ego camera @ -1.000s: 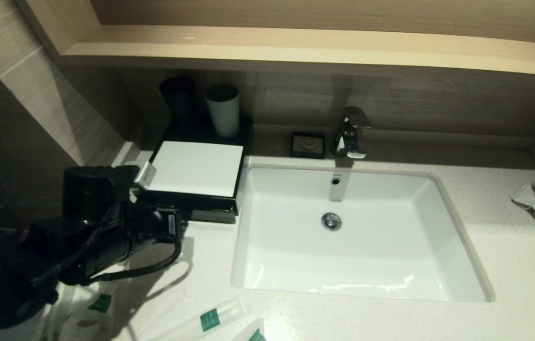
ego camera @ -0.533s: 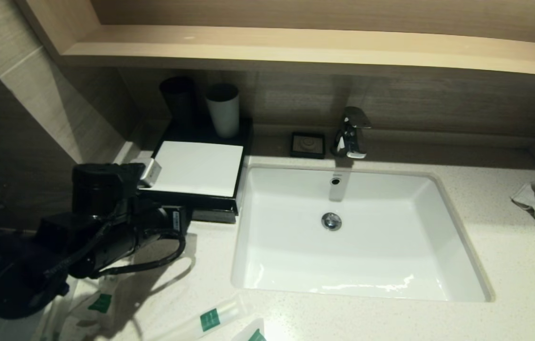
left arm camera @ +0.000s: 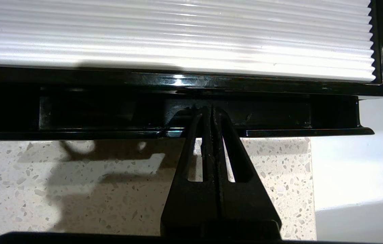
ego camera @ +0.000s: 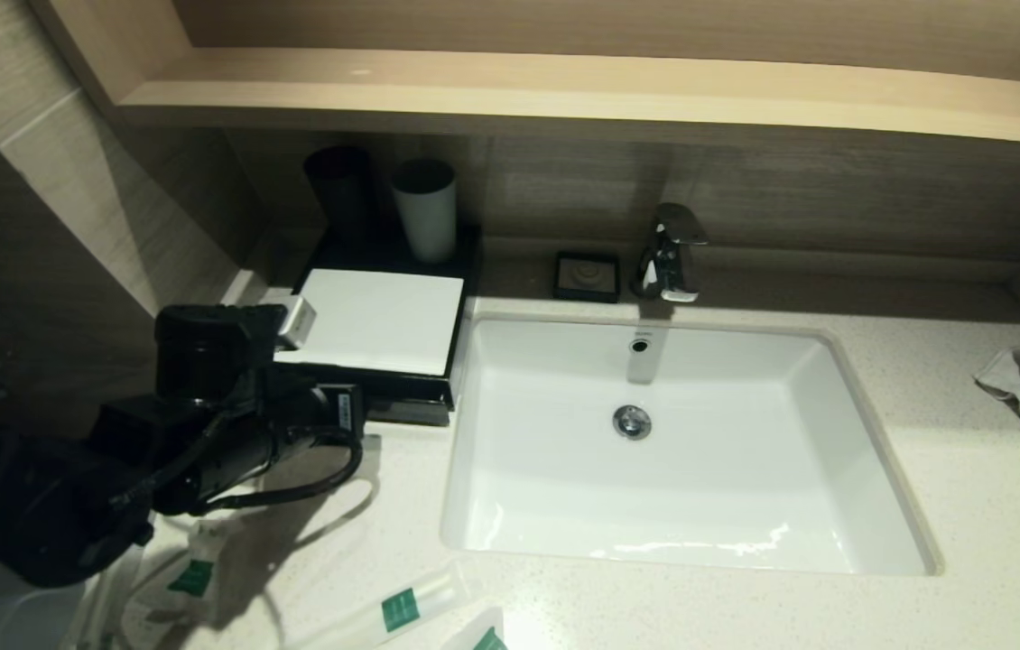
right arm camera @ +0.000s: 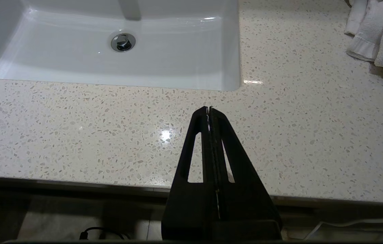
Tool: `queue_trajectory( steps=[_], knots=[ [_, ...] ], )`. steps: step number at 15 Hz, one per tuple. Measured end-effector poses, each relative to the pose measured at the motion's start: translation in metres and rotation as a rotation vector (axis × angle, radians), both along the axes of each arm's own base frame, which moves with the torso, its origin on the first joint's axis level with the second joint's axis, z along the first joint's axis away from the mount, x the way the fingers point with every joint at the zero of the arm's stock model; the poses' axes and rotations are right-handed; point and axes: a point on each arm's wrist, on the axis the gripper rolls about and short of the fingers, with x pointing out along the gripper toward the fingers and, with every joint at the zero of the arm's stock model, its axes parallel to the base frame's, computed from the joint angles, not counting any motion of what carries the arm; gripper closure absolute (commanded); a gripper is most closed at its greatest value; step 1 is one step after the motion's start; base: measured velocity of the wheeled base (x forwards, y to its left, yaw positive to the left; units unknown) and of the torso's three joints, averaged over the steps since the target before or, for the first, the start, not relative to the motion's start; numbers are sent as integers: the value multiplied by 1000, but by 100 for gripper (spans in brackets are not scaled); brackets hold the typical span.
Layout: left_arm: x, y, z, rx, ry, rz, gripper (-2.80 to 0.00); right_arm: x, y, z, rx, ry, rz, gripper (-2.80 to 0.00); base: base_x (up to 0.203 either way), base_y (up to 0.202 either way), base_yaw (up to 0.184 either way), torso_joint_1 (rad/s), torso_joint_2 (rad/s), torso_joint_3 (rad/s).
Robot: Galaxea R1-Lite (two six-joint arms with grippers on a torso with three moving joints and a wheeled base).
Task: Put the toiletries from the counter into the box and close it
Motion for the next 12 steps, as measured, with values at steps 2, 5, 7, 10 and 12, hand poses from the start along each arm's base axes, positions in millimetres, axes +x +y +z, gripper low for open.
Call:
queue_trajectory(
  steps=[2, 5, 7, 10, 12],
  knots=[
    [2, -1, -1, 1, 3, 0, 0, 0, 0, 0, 0, 0, 0, 0, 0, 0, 0, 0, 0, 0],
    [5, -2, -1, 1, 2, 1, 0, 0, 0, 0, 0, 0, 0, 0, 0, 0, 0, 0, 0, 0],
    [6, -2, -2, 1, 3, 1, 0, 0, 0, 0, 0, 0, 0, 0, 0, 0, 0, 0, 0, 0],
    [9, -3, -3, 2, 4, 1, 0, 0, 0, 0, 0, 0, 0, 0, 0, 0, 0, 0, 0, 0],
    [10, -4, -4, 3, 6, 1, 0, 0, 0, 0, 0, 0, 0, 0, 0, 0, 0, 0, 0, 0]
  ],
)
